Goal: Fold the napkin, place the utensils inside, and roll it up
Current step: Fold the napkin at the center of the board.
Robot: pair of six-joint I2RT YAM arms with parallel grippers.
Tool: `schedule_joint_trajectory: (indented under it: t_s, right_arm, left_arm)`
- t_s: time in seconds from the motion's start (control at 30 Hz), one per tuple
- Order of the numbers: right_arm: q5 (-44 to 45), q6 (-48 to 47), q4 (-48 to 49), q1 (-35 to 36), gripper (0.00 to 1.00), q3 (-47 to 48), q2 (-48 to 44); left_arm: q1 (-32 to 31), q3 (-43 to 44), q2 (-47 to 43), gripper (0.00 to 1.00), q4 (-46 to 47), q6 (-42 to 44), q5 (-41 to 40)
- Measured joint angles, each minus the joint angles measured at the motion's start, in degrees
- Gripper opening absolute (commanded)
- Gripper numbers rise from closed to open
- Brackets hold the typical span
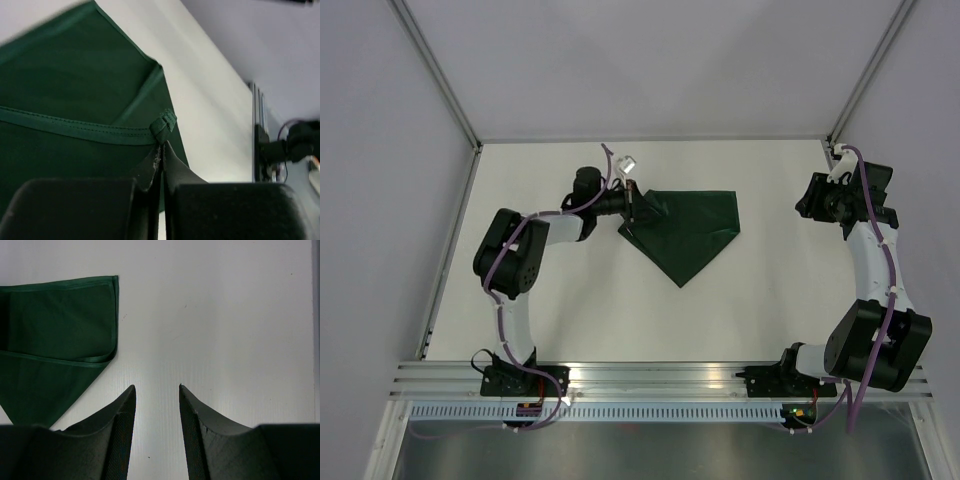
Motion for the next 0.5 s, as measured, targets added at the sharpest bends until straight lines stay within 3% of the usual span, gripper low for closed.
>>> schedule_joint_trajectory:
  t_s: [0.27, 0.5]
  right_arm:
    - [-0.02, 0.0, 0.0, 0.0, 0.46, 0.0, 0.0]
    - [-0.02, 0.0, 0.0, 0.0, 0.46, 0.0, 0.0]
  left_arm:
    - [-11.19, 1.6, -1.53, 0.02, -21.18, 19.06, 0.44]
    - [-15.65, 2.1, -1.53, 0.02, -32.09, 28.55, -3.56]
